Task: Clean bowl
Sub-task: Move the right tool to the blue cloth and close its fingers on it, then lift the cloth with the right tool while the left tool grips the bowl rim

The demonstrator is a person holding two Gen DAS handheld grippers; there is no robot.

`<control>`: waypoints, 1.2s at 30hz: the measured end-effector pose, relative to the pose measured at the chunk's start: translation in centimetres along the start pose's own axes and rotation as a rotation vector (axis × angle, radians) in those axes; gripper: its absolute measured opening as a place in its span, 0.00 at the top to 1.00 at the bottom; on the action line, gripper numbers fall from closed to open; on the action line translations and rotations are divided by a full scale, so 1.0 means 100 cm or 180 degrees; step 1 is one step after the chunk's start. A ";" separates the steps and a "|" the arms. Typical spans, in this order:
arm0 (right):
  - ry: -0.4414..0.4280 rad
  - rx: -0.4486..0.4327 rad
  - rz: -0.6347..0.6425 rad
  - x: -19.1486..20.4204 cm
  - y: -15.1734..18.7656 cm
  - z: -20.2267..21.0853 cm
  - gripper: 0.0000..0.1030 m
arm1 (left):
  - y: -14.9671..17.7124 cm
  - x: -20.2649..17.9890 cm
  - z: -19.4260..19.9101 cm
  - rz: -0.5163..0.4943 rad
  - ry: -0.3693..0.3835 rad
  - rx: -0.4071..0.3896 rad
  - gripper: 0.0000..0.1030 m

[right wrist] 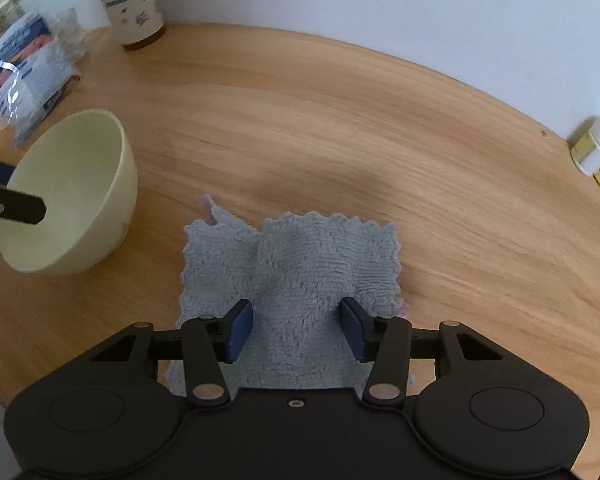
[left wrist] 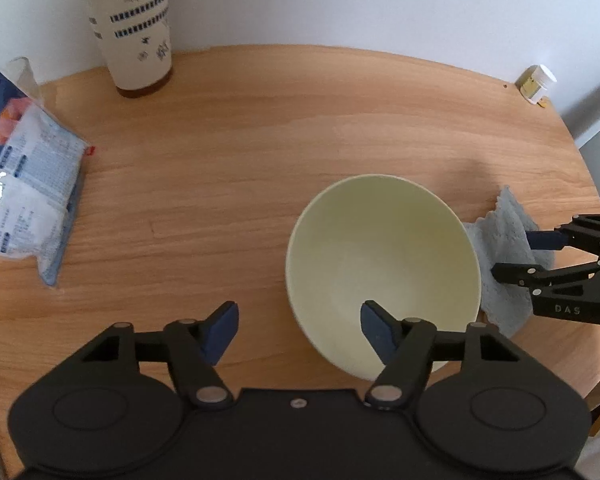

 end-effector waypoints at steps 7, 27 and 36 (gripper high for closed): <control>-0.0007 -0.0014 0.0014 -0.009 -0.001 0.005 0.82 | -0.002 0.004 -0.009 0.0048 -0.0052 0.0054 0.56; -0.0759 -0.1088 0.0443 0.027 -0.062 0.092 0.84 | 0.004 -0.005 -0.008 -0.0521 0.0095 0.0029 0.85; -0.1119 -0.0762 0.0930 0.067 -0.077 0.051 0.84 | 0.010 -0.018 -0.013 -0.0874 0.0251 0.0140 0.87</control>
Point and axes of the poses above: each gripper's, at about its wrist camera, not at the fingertips, and z roughly against the way its jaws point, x to its left, y to its underside, the point moved 1 cm from there along -z, roughly the way its jaws point, and after that the axes turned 11 degrees about z, right-handed, at the moved point
